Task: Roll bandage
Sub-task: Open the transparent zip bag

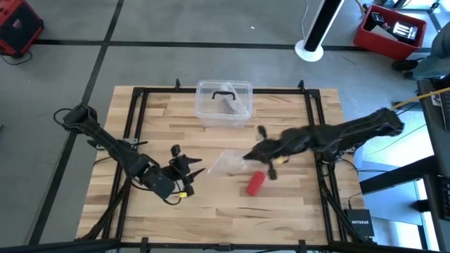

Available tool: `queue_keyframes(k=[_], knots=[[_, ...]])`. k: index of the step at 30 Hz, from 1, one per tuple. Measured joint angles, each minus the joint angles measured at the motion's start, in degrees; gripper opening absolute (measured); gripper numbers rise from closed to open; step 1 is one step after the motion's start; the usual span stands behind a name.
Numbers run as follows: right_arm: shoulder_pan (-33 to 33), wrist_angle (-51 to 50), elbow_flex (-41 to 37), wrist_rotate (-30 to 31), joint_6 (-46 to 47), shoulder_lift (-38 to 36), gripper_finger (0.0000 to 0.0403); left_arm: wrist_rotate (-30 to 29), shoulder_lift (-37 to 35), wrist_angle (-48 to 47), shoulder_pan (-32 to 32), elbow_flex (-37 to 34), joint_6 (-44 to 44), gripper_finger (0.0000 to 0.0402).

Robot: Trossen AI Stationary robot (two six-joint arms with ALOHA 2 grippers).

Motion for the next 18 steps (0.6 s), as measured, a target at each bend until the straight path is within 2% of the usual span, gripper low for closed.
queue_keyframes(k=[8,18], knots=[[-0.3,0.4,0.0,-0.8,6.2,-12.8,0.0002,-0.6,2.2,19.5,3.8,0.0,20.1,0.0145],[-0.2,2.8,0.0,-2.4,8.0,-13.2,0.0002,1.0,6.7,41.9,8.0,0.0,36.8,0.0145]])
